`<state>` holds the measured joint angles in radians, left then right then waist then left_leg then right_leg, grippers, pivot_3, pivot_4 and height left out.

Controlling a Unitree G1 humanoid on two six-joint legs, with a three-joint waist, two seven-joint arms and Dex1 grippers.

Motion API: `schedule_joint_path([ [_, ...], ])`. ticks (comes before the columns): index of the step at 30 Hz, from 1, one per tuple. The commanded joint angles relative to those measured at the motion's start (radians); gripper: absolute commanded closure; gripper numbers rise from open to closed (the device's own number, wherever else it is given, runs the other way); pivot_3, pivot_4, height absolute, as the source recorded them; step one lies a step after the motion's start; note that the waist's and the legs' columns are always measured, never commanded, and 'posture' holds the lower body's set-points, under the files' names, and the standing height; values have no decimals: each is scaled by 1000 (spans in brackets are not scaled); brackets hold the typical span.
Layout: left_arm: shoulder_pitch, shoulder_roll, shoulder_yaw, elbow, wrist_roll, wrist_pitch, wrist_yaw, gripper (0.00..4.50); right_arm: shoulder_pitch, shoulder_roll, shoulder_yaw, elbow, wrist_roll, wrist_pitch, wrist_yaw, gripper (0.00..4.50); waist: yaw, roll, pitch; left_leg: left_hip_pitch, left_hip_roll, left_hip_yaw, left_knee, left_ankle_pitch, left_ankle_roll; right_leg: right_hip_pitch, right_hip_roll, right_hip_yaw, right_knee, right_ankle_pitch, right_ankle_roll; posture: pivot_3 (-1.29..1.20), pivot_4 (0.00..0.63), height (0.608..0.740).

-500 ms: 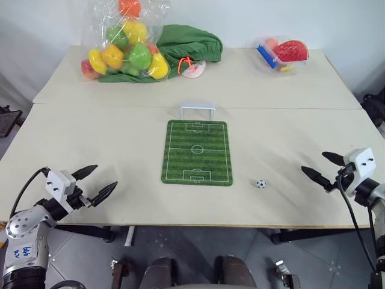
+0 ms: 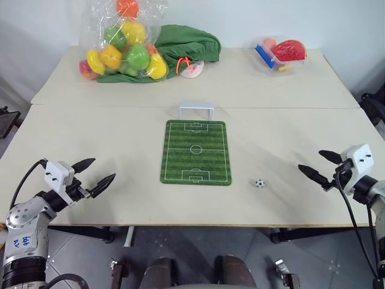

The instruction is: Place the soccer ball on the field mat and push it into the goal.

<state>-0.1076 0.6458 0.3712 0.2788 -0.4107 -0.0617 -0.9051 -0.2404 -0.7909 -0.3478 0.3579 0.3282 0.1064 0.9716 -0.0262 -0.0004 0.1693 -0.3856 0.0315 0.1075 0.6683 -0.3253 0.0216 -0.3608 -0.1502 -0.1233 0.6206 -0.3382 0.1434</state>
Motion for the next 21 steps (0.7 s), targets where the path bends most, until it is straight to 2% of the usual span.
schedule_joint_path([
  [1, -20, -5, -33, -83, -44, 13, -62, 0, 14, -53, 36, -186, 49, 101, 58, 35, 1, 0, 0, 0, 0, 0, 0, 0, 0, 0, 0, 0, 0, 0, 0, 0, 150, 740],
  [6, -53, -1, -100, -124, -54, 26, -149, 0, 12, -110, 145, -334, 49, 157, 180, 35, 4, 0, 0, 0, 0, 0, 0, 0, 0, 0, 0, 0, 0, 0, 0, 0, 150, 740],
  [11, -64, 8, -134, -150, -68, 50, -223, 0, -3, -148, 240, -360, 32, 127, 295, 35, 4, -1, 1, 0, 0, -1, 0, 0, 0, 0, 0, -1, 0, 0, 0, 0, 150, 740],
  [21, -68, -2, -153, -141, -45, 31, -235, 0, -159, -43, 409, -101, -92, -14, 339, 35, 1, -1, 1, -1, 0, -1, 3, 0, 0, 0, 1, -1, 1, 0, 0, 0, 150, 740],
])
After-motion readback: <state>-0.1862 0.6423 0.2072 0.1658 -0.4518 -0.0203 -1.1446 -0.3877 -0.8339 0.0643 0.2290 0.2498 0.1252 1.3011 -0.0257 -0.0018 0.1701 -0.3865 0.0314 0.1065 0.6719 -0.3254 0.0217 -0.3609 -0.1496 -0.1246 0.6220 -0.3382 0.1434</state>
